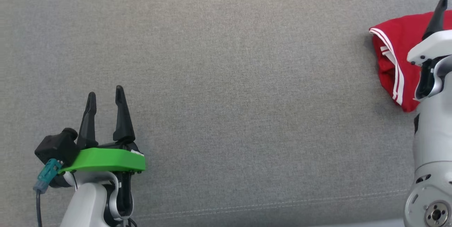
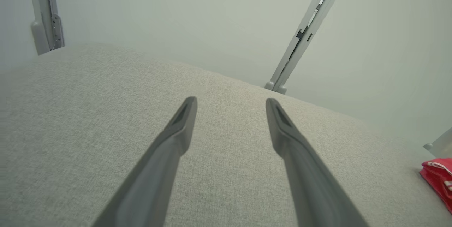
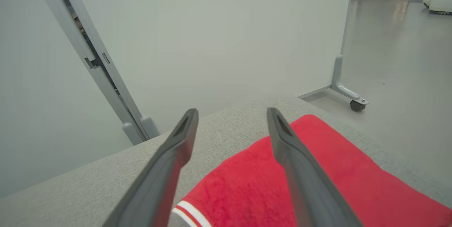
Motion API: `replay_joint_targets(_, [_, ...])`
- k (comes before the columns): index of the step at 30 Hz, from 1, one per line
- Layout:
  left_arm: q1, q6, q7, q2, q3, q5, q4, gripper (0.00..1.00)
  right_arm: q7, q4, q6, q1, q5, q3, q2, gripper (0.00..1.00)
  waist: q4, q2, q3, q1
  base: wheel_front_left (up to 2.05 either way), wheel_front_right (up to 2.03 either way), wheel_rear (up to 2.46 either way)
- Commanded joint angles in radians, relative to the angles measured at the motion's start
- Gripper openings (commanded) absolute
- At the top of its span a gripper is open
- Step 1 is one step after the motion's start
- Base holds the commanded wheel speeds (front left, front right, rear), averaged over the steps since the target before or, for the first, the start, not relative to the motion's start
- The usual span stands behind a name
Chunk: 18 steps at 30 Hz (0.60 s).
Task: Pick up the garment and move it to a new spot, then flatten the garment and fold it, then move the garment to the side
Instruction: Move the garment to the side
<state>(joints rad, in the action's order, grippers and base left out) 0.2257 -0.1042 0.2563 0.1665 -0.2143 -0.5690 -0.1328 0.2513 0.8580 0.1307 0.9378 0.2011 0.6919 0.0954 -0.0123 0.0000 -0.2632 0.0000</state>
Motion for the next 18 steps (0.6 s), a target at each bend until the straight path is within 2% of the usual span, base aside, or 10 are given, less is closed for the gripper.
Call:
replay_joint_targets(1, [-0.012, 0.002, 0.002, -0.013, 0.013, -0.019, -0.014, 1.0, 0.008, -0.01, 0.0, -0.035, -0.033, -0.028, -0.006, 1.0, 0.022, 0.0, 0.054, 0.0, 0.0, 0.0, 0.0])
replay_joint_targets(4, [-0.019, -0.005, 0.004, -0.025, 0.026, -0.036, -0.039, 1.0, 0.012, -0.019, 0.0, -0.089, -0.083, -0.109, -0.016, 1.0, 0.032, 0.0, 0.091, 0.0, 0.0, 0.0, 0.0])
replay_joint_targets(7, [-0.032, -0.049, -0.015, -0.031, 0.035, -0.037, -0.088, 1.0, 0.014, -0.033, 0.0, -0.166, -0.146, -0.223, -0.029, 1.0, 0.042, 0.0, 0.143, 0.0, 0.0, 0.0, 0.0])
replay_joint_targets(9, [-0.045, -0.058, -0.021, -0.035, 0.038, -0.043, -0.098, 1.0, 0.013, -0.042, 0.0, -0.206, -0.178, -0.28, -0.033, 1.0, 0.045, 0.0, 0.172, 0.0, 0.0, 0.0, 0.0])
replay_joint_targets(14, [-0.093, -0.05, -0.031, -0.038, 0.045, -0.078, -0.092, 1.0, 0.013, -0.075, 0.0, -0.315, -0.243, -0.415, -0.04, 1.0, 0.053, 0.0, 0.247, 0.0, 0.0, 0.0, 0.0])
replay_joint_targets(18, [-0.129, -0.054, -0.054, -0.014, 0.028, -0.06, -0.082, 1.0, 0.013, -0.121, 0.0, -0.4, -0.313, -0.52, -0.044, 1.0, 0.059, 0.0, 0.291, 0.0, 0.0, 0.0, 0.0])
